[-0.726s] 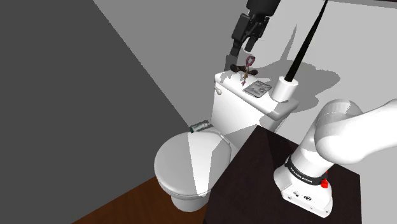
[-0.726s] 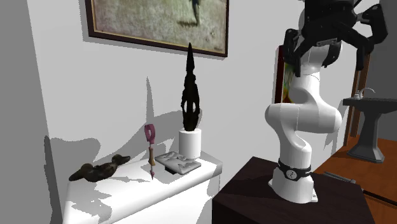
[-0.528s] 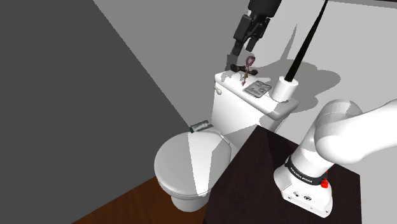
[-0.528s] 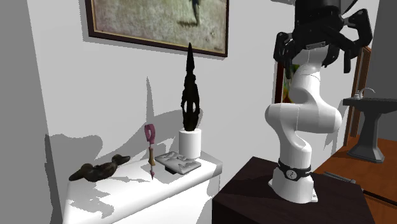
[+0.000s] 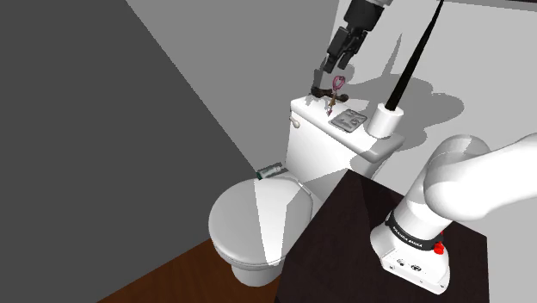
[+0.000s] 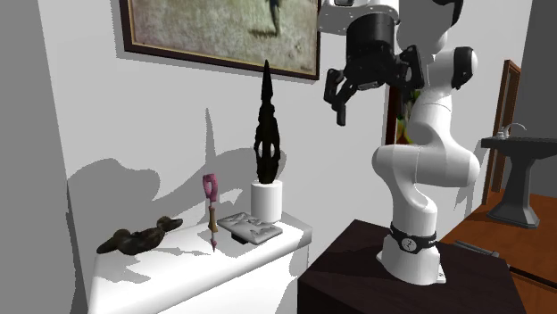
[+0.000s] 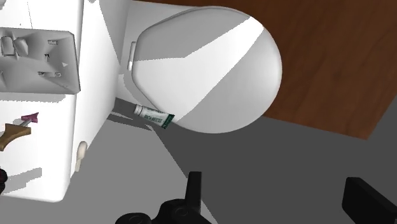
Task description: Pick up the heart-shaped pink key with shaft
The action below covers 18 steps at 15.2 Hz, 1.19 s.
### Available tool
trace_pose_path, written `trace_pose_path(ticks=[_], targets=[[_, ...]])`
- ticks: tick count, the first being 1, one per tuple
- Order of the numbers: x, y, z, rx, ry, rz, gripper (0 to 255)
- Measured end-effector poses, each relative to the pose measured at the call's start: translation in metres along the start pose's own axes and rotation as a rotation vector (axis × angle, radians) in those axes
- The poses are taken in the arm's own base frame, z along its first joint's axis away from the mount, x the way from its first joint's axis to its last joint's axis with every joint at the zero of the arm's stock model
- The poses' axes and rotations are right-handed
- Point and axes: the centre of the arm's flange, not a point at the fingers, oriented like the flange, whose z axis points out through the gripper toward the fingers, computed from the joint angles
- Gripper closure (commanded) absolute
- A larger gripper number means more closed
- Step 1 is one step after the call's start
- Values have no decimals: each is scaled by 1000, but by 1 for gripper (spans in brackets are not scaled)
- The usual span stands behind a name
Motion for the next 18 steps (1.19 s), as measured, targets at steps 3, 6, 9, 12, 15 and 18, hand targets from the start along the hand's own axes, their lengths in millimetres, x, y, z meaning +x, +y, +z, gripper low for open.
trace_pose_path(ticks=[3, 6, 9, 12, 15, 18], targets=[[8, 38, 6, 10, 14, -4, 0], [12, 78, 13, 21, 28, -7, 0], [15, 120, 22, 32, 43, -11, 0], [25, 157, 32, 43, 56, -14, 0], [30, 197, 34, 53, 71, -17, 0], [35, 238, 44, 64, 85, -20, 0]])
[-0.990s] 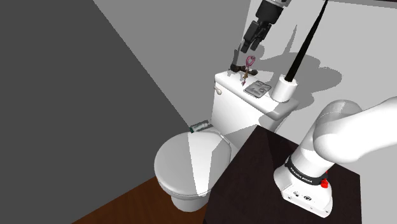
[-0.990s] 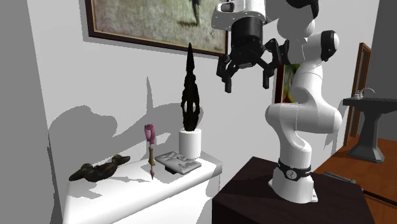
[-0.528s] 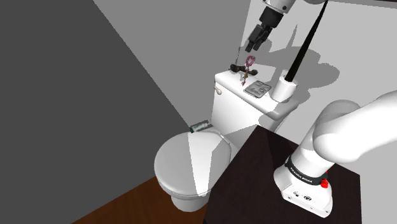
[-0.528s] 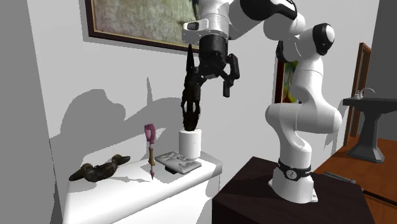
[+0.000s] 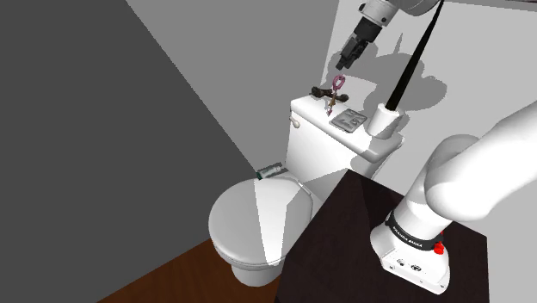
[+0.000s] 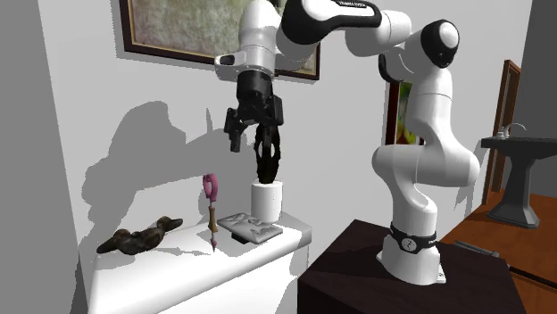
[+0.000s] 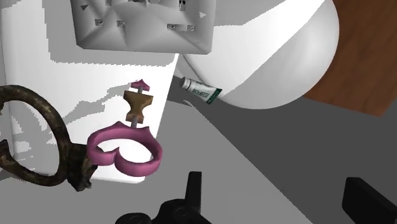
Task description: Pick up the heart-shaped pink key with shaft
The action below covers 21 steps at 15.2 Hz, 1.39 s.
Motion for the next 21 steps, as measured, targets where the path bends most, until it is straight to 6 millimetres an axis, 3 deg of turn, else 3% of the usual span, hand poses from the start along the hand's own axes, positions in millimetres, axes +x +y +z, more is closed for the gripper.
trace_pose_path(ticks=[8, 16, 17, 21], targets=[[17, 102, 21, 25, 34, -8, 0], [7, 120, 56, 27, 40, -12, 0], [7, 120, 58, 27, 40, -12, 255], [7, 120, 58, 25, 42, -13, 255]])
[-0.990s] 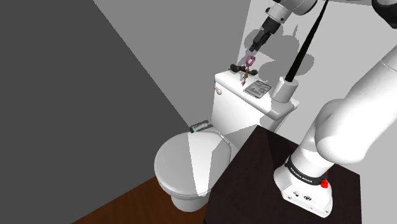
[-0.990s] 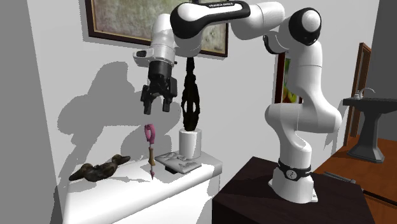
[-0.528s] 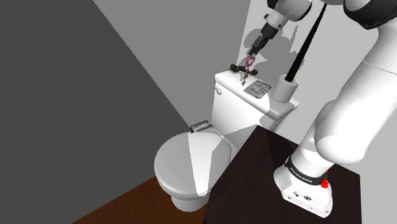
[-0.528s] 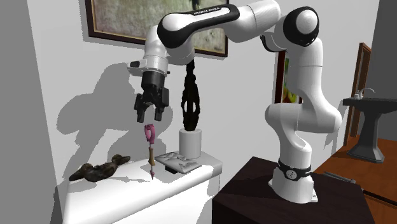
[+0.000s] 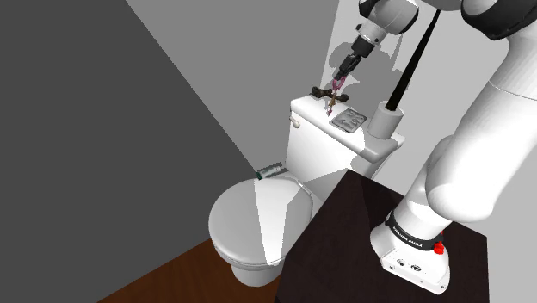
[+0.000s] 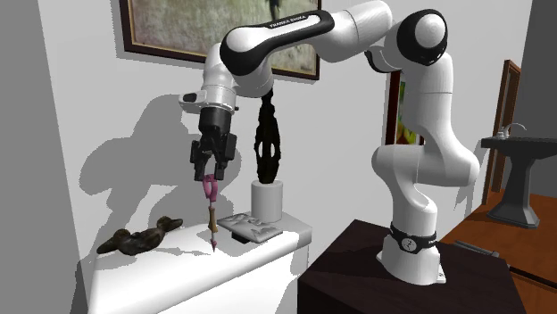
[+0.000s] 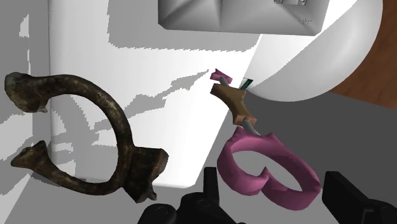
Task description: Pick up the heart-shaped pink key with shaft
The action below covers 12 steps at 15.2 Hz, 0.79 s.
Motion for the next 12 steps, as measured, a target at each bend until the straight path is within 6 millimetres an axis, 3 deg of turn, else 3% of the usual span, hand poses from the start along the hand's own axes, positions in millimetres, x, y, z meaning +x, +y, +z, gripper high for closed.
trace_pose_path(ticks=[6, 12], targets=[[0, 0, 0, 0, 0, 0, 255], [7, -4, -24, 1, -2, 0, 255]])
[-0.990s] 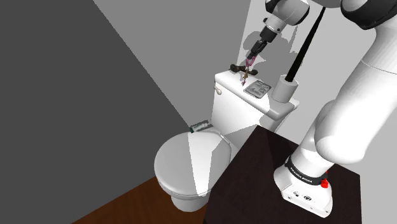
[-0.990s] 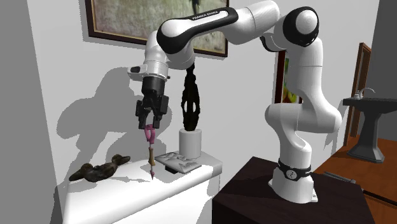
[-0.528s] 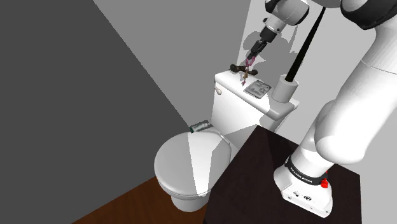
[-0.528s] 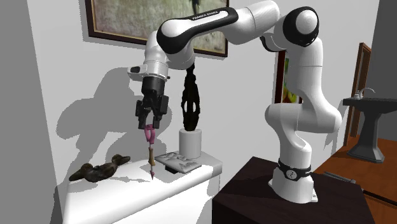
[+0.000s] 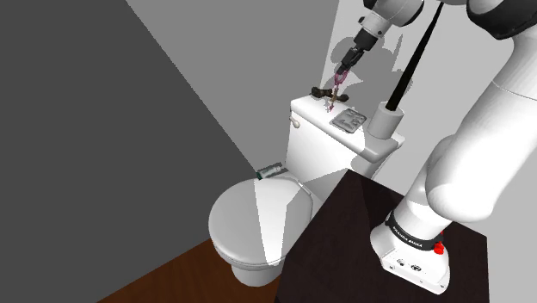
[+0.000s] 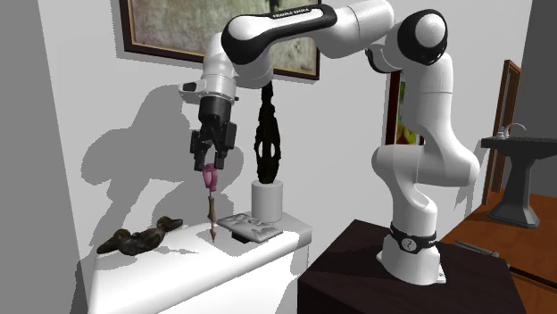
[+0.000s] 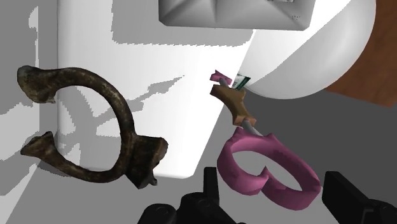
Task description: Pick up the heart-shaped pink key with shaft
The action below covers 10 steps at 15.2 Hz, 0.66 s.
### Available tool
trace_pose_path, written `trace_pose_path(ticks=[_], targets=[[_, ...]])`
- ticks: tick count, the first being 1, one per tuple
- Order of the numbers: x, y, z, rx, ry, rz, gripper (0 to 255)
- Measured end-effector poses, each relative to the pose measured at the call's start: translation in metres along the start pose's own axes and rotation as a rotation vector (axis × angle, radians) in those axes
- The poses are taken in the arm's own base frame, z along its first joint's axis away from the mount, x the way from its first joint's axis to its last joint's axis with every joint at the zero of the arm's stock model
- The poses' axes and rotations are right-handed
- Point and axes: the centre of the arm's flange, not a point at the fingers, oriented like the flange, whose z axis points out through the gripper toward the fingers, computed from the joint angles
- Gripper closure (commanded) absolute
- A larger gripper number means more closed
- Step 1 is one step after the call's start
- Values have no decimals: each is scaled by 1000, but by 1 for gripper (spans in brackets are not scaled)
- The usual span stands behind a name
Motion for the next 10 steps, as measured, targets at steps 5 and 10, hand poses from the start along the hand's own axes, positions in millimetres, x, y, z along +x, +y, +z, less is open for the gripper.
trace_pose_path(ticks=[5, 10], targets=[[9, -6, -25, 0, 0, 0, 255], [18, -10, -46, 0, 0, 0, 255]])
